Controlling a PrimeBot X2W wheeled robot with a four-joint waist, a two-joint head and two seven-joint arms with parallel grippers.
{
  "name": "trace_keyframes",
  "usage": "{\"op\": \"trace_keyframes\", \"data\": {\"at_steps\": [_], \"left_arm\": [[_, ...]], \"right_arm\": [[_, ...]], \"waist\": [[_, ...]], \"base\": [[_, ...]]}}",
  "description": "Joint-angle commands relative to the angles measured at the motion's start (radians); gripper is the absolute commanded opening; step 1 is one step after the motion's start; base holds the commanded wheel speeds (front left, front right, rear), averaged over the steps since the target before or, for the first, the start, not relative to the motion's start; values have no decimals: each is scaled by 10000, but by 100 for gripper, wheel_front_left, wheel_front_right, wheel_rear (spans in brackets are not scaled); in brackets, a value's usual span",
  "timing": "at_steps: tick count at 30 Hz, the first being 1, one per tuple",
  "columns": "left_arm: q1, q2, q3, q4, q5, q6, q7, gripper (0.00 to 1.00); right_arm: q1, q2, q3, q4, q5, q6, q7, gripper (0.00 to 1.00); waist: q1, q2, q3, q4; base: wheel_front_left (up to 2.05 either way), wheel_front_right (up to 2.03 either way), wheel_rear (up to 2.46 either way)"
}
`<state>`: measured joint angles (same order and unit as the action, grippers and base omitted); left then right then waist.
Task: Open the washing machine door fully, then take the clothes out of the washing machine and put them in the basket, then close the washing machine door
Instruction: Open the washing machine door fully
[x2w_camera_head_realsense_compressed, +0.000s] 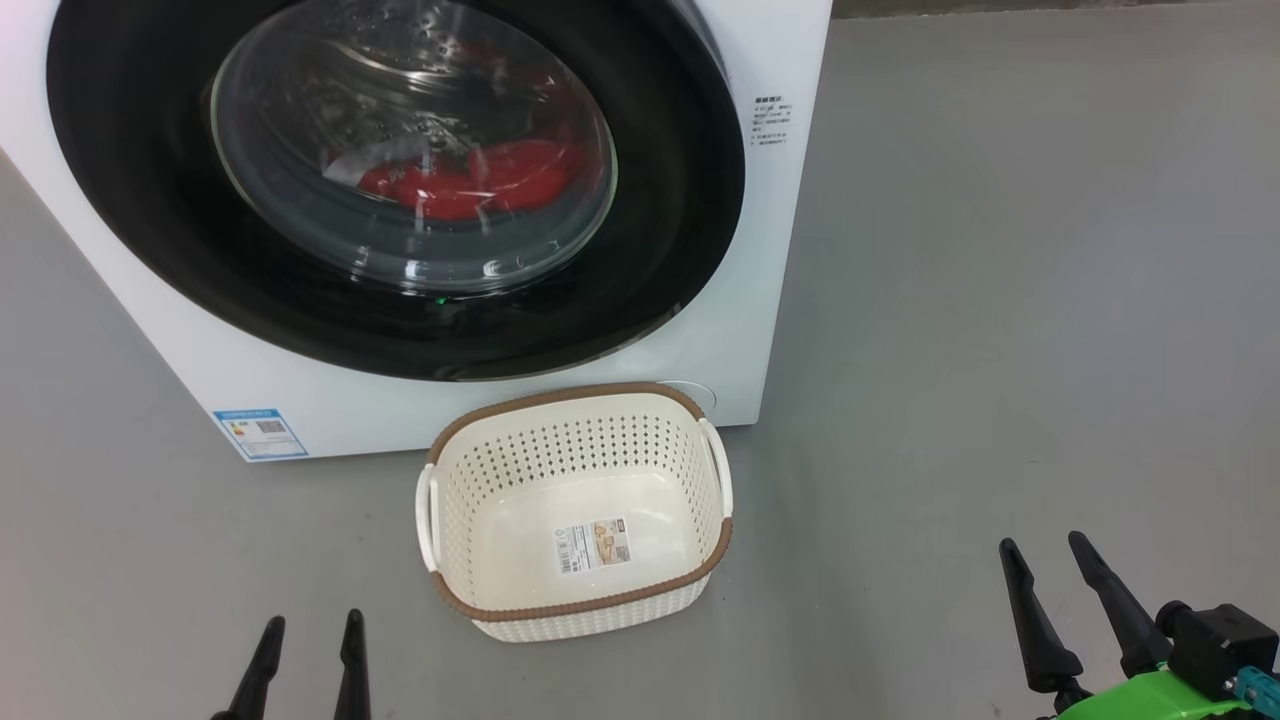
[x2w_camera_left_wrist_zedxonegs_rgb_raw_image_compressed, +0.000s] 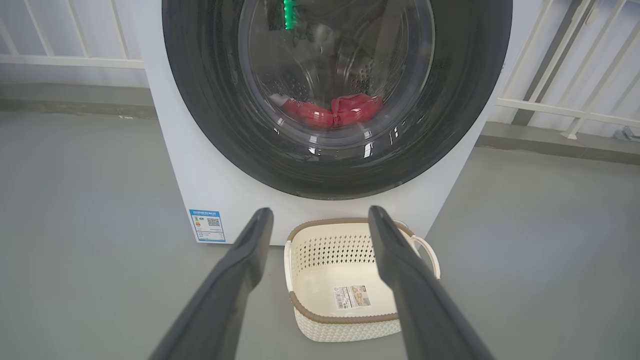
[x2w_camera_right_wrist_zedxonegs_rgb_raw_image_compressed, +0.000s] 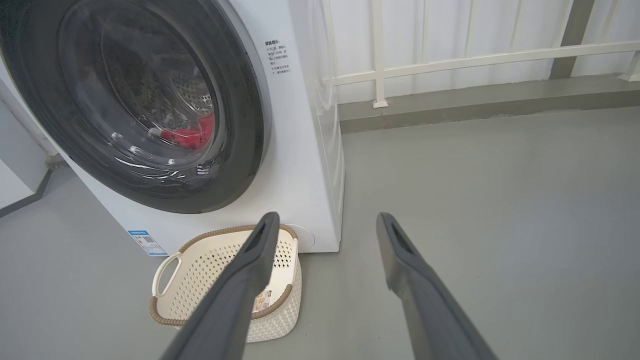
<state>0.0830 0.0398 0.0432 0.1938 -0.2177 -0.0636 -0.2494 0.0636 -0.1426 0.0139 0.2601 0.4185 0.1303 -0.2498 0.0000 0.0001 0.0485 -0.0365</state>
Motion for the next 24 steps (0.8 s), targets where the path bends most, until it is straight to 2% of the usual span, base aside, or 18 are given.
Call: {"op": "trace_keyframes", "data": {"at_steps": [1, 4, 5, 6, 13, 24], "left_arm": [[-223, 104, 336, -260, -98, -54, -124, 100], [-235, 104, 289, -282, -92, -52, -124, 100], [-241, 104, 278, -291, -89, -53, -124, 100], [-253, 104, 269, -303, -86, -52, -124, 100], [-380, 104, 50, -359, -84, -9, -124, 100], [-1126, 104, -556, -494, -300, 152, -124, 100]], "right_arm": [[-103, -114, 187, -261, -104, 4, -120, 100], [-122, -57, 165, -306, -84, 4, -120, 100], [-143, -42, 196, -309, -58, 4, -120, 42], [-175, -35, 248, -302, -19, 4, -120, 0], [-747, 272, 333, -392, 971, 4, -120, 0], [-2932, 290, -31, -624, 2929, 4, -120, 0]], "waist": [[0, -1, 8, 4], [0, -1, 19, 14], [0, -1, 29, 22], [0, -1, 42, 28], [0, -1, 235, 125], [0, -1, 1135, 622]], "base": [[0, 0, 0], [0, 0, 0], [0, 0, 0], [0, 0, 0], [0, 0, 0], [0, 0, 0]]}}
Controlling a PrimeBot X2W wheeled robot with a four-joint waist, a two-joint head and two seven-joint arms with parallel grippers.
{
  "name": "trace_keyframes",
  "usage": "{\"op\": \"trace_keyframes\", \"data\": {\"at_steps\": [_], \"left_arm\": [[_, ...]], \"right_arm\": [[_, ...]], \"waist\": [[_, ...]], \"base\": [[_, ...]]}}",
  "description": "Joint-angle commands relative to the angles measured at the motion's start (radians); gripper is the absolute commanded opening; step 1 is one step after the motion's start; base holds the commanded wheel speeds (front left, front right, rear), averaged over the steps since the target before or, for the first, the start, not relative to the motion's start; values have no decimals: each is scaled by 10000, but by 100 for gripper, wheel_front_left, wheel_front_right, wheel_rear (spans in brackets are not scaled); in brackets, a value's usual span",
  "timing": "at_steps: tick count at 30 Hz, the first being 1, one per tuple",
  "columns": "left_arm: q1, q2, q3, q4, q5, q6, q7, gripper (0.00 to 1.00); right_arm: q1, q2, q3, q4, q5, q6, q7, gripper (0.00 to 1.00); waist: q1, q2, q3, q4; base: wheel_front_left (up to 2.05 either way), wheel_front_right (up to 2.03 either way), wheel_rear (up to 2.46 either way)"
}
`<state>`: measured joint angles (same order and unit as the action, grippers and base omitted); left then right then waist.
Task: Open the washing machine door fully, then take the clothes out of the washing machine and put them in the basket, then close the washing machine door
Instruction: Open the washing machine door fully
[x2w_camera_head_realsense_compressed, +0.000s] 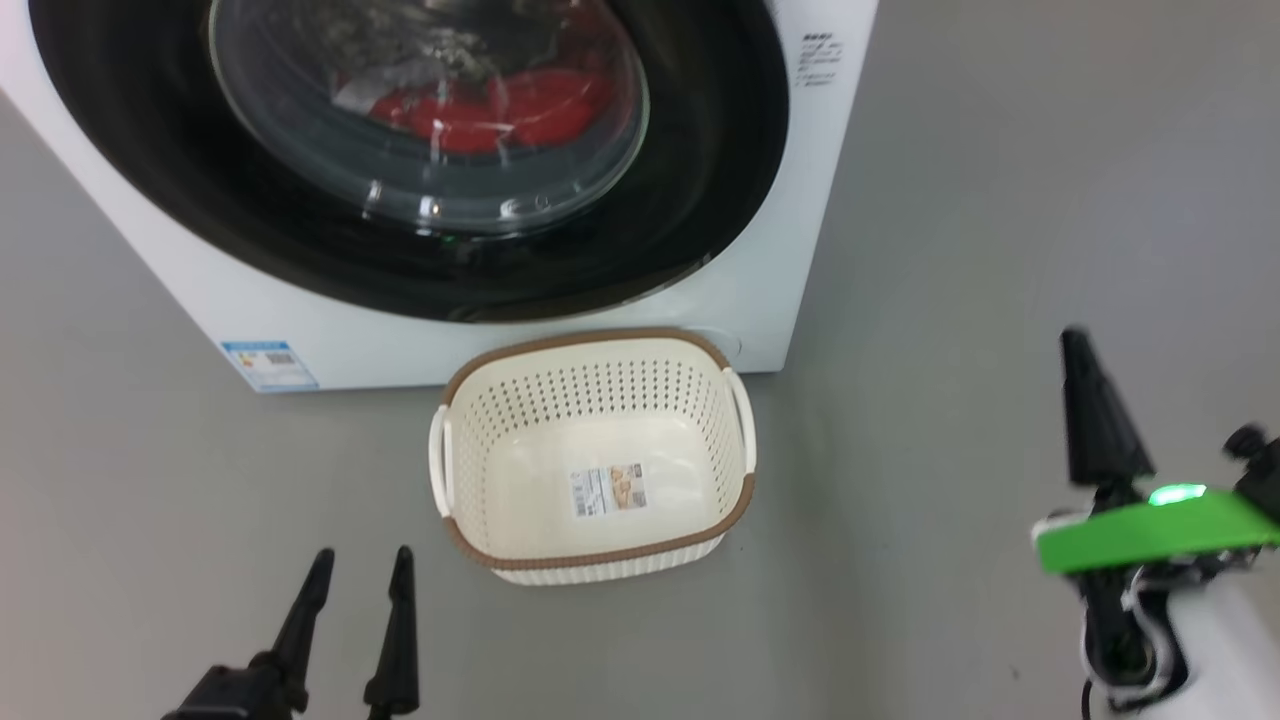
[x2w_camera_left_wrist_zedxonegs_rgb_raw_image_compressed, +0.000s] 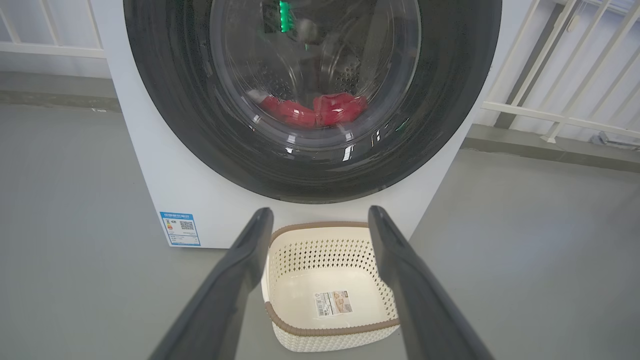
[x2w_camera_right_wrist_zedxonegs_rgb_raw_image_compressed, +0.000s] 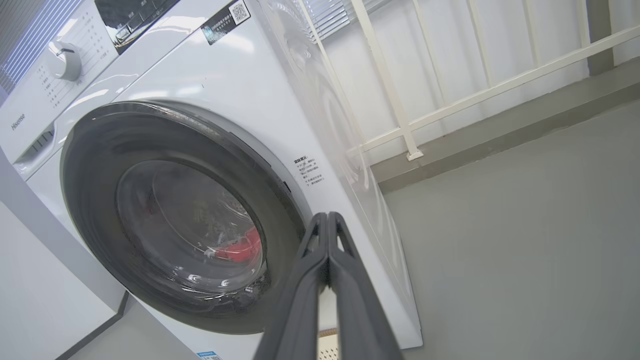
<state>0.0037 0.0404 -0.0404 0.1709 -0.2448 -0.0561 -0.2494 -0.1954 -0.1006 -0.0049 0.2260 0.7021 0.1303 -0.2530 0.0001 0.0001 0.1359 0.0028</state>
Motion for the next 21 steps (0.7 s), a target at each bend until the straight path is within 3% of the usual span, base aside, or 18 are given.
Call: {"op": "trace_keyframes", "data": {"at_steps": [1, 7, 15, 21], "left_arm": [[-412, 99, 200, -280, -59, 103, -124, 100], [-904, 99, -252, -370, -270, 277, -124, 100], [-1583, 99, -866, -455, -572, 502, -124, 100], [-1914, 99, -1173, -555, -727, 648, -124, 100]], "right_arm": [[-540, -169, 130, -309, 321, 4, -88, 0], [-1757, -766, 529, -426, 1903, 4, -88, 0], [-3378, -2209, 1638, -667, 4796, 4, -88, 0], [-4386, -3004, 2028, -734, 6245, 4, -4, 0]], "waist": [[0, -1, 350, 295], [0, -1, 978, 699], [0, -1, 1757, 1258], [0, -1, 2277, 1534]], "base": [[0, 0, 0], [0, 0, 0], [0, 0, 0], [0, 0, 0]]}}
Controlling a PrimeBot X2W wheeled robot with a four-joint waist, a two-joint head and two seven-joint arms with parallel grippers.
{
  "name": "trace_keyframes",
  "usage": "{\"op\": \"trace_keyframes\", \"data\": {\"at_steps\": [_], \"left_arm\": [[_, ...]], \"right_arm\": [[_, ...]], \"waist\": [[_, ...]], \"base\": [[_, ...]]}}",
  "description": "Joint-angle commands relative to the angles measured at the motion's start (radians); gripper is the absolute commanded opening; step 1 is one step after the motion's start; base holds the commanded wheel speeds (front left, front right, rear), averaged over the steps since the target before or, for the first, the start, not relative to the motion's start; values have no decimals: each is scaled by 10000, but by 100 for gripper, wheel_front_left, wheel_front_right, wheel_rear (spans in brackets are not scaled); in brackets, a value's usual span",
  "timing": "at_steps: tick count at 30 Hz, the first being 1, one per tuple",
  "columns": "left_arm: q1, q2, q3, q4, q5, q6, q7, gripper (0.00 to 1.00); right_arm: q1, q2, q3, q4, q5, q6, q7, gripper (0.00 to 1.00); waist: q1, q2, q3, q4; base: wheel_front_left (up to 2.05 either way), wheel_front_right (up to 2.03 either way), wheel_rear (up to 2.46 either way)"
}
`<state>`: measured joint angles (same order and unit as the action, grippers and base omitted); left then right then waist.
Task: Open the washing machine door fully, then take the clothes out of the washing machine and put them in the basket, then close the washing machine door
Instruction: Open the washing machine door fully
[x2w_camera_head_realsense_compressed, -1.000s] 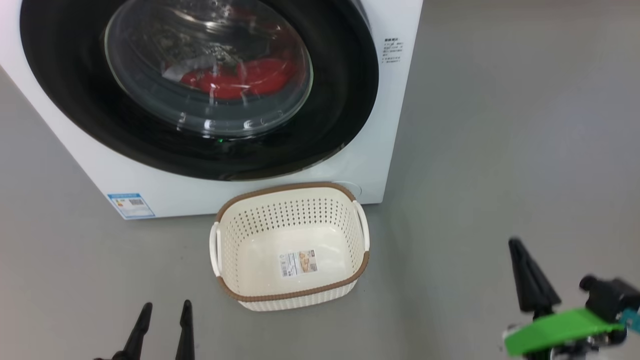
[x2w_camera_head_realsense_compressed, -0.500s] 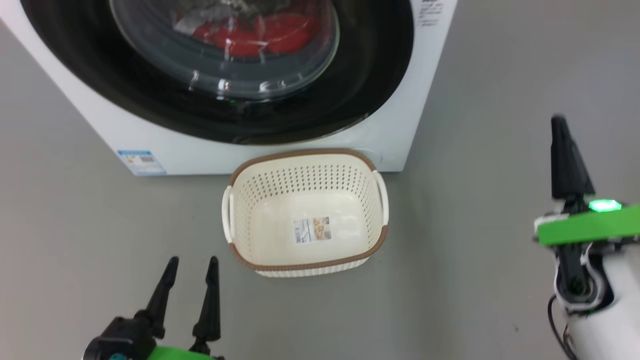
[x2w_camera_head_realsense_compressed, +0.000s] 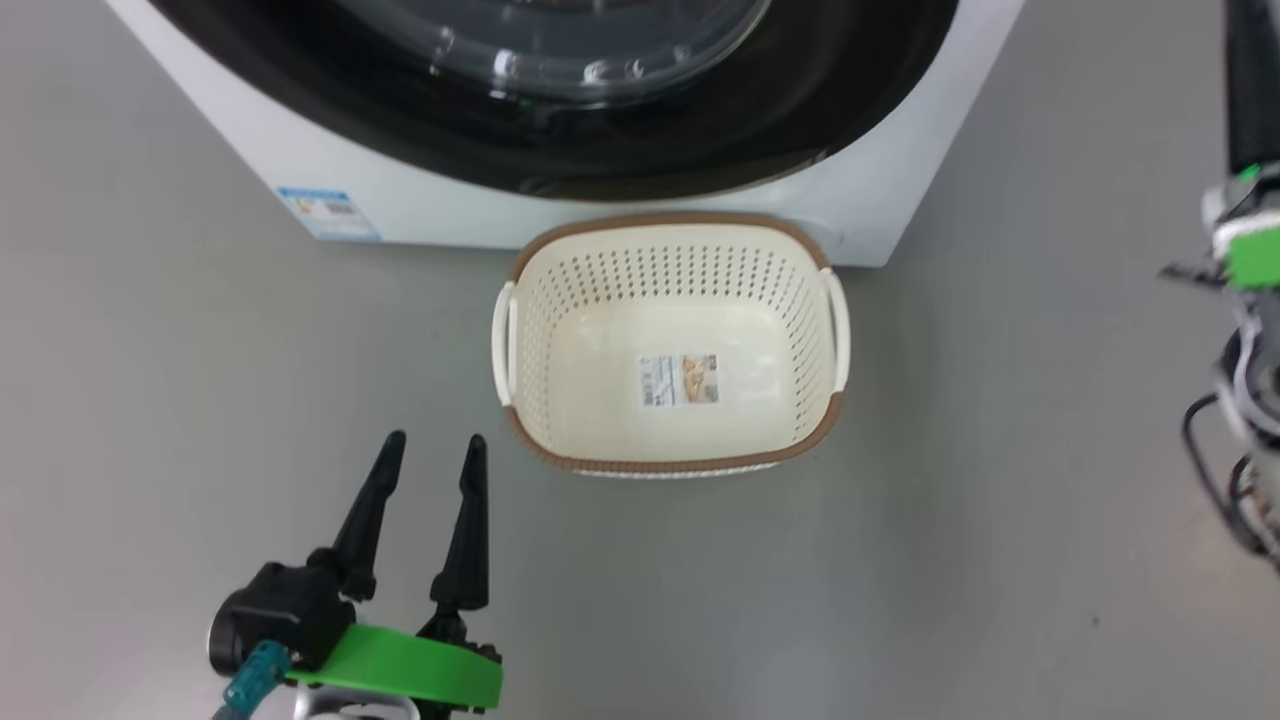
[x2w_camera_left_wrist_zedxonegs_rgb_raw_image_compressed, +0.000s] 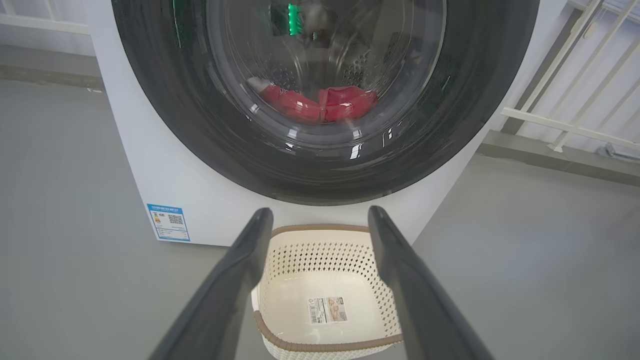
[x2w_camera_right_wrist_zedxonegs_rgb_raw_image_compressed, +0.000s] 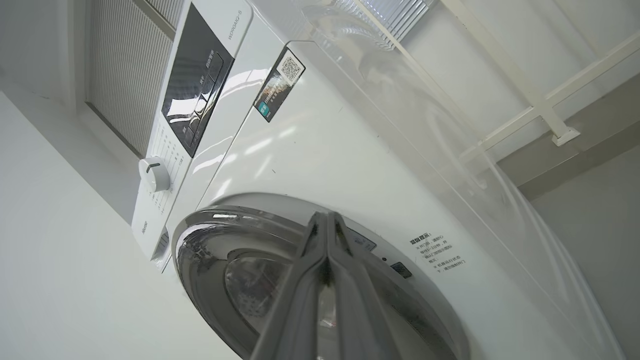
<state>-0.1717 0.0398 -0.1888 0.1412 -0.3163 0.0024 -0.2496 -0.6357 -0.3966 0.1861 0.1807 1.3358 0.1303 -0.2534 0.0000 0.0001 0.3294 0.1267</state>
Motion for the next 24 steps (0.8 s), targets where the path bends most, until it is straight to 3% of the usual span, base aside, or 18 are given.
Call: {"op": "trace_keyframes", "data": {"at_steps": [1, 6, 15, 24], "left_arm": [[-235, 104, 266, -271, -37, 86, -122, 100], [-567, 104, 34, -332, -139, 208, -122, 100], [-1064, 104, -438, -372, -309, 340, -122, 100], [-1301, 104, -775, -378, -399, 419, -122, 100]], "right_arm": [[-181, -187, 181, -284, 158, 4, 69, 0], [-1021, -438, -68, -98, 1938, 4, 676, 0], [-2172, -1135, -225, 584, 2692, 4, 2215, 0], [-3092, -1057, -418, 1318, 3743, 4, 4360, 0]], "waist": [[0, -1, 452, 347], [0, -1, 927, 569], [0, -1, 1565, 921], [0, -1, 1939, 1109]], "base": [[0, 0, 0], [0, 0, 0], [0, 0, 0], [0, 0, 0]]}}
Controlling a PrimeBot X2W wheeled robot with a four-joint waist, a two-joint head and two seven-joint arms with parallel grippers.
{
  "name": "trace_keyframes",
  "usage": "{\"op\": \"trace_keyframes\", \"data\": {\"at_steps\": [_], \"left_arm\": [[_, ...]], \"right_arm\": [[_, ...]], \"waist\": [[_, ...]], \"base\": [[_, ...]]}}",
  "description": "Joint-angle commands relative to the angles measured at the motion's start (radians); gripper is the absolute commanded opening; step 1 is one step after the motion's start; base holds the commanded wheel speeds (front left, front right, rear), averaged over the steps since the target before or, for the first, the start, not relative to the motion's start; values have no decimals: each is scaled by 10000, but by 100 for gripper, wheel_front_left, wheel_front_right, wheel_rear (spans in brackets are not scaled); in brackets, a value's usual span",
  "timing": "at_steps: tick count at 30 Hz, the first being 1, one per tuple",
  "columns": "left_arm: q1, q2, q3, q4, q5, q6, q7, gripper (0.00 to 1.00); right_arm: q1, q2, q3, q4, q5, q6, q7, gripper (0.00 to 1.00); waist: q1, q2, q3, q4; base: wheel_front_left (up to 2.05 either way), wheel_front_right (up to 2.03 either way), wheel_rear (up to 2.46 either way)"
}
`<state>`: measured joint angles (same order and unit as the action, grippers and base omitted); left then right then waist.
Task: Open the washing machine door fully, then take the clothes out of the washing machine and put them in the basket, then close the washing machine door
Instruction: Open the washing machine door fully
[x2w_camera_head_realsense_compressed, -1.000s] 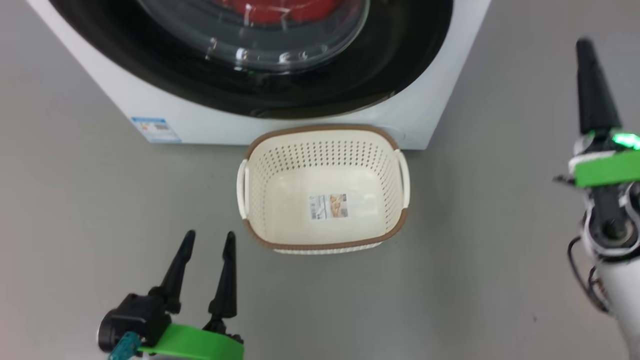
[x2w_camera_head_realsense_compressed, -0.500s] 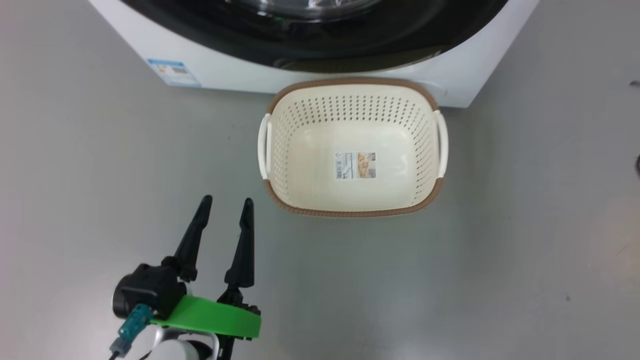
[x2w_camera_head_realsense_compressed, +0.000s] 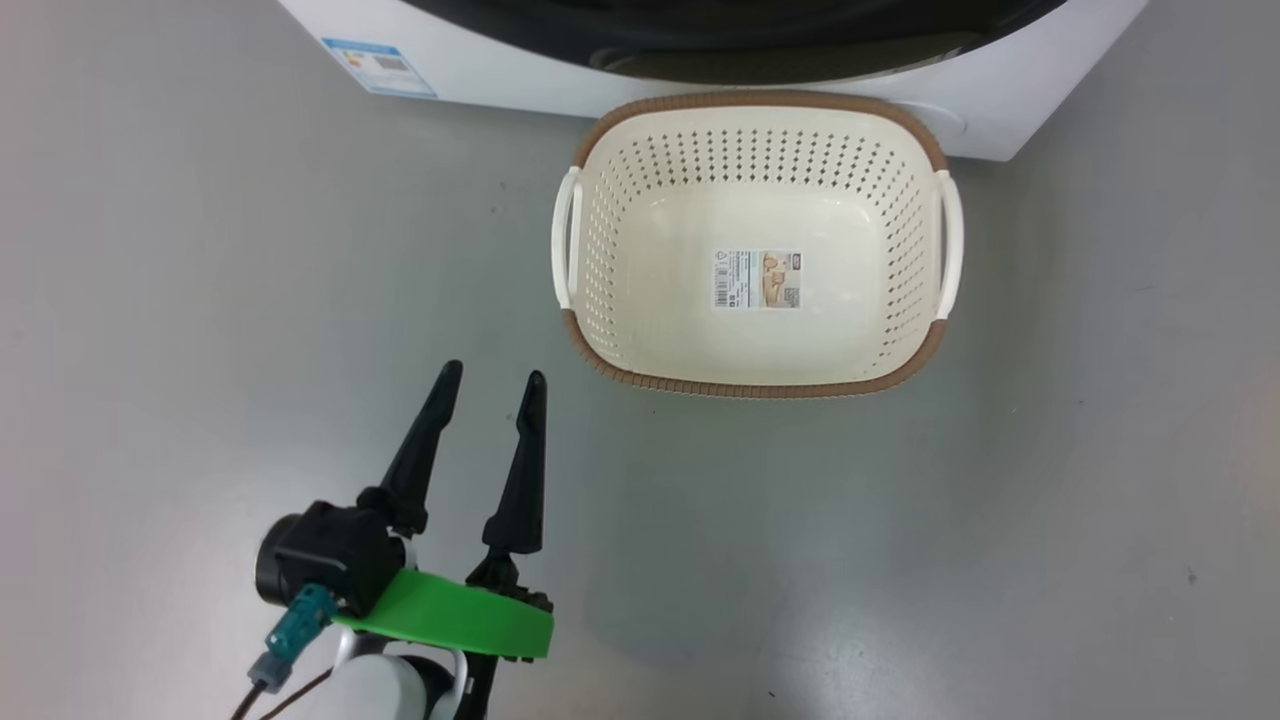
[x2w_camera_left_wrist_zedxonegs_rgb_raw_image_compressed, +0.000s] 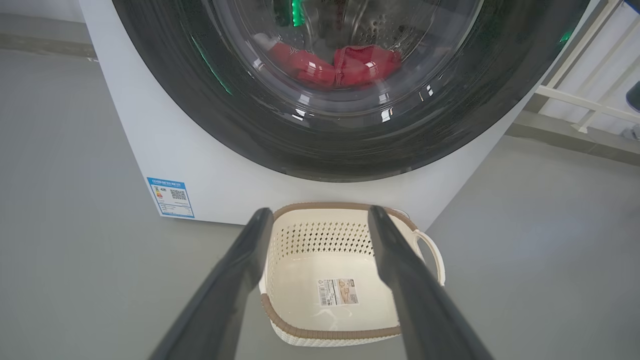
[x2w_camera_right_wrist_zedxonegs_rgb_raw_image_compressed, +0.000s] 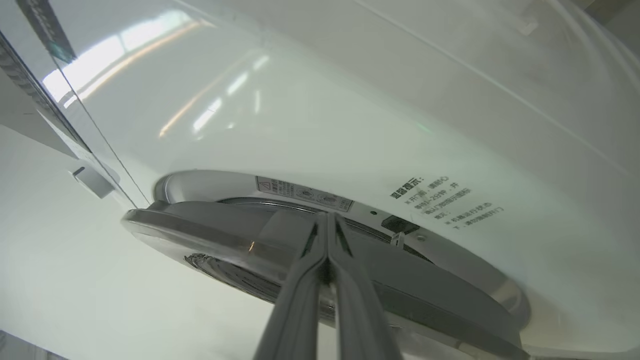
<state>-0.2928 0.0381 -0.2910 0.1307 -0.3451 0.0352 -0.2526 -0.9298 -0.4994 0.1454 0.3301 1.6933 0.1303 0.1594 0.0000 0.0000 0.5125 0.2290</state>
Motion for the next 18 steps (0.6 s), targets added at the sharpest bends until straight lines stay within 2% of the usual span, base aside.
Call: {"op": "trace_keyframes", "data": {"at_steps": [1, 12, 18], "left_arm": [[-112, 122, 208, -279, -127, 99, -92, 100], [-242, 122, -164, -295, -324, 196, -92, 100], [-288, 122, -327, -312, -455, 238, -92, 100]], "right_arm": [[-254, -26, -62, -81, 286, 4, 507, 0], [-1430, 35, -324, 1470, 938, 4, 3220, 0], [-1827, 54, -375, 1941, 824, 4, 3848, 0]], "waist": [[0, 0, 154, 119], [0, 0, 396, 431], [0, 0, 463, 575]], "base": [[0, 0, 0], [0, 0, 0], [0, 0, 0]]}}
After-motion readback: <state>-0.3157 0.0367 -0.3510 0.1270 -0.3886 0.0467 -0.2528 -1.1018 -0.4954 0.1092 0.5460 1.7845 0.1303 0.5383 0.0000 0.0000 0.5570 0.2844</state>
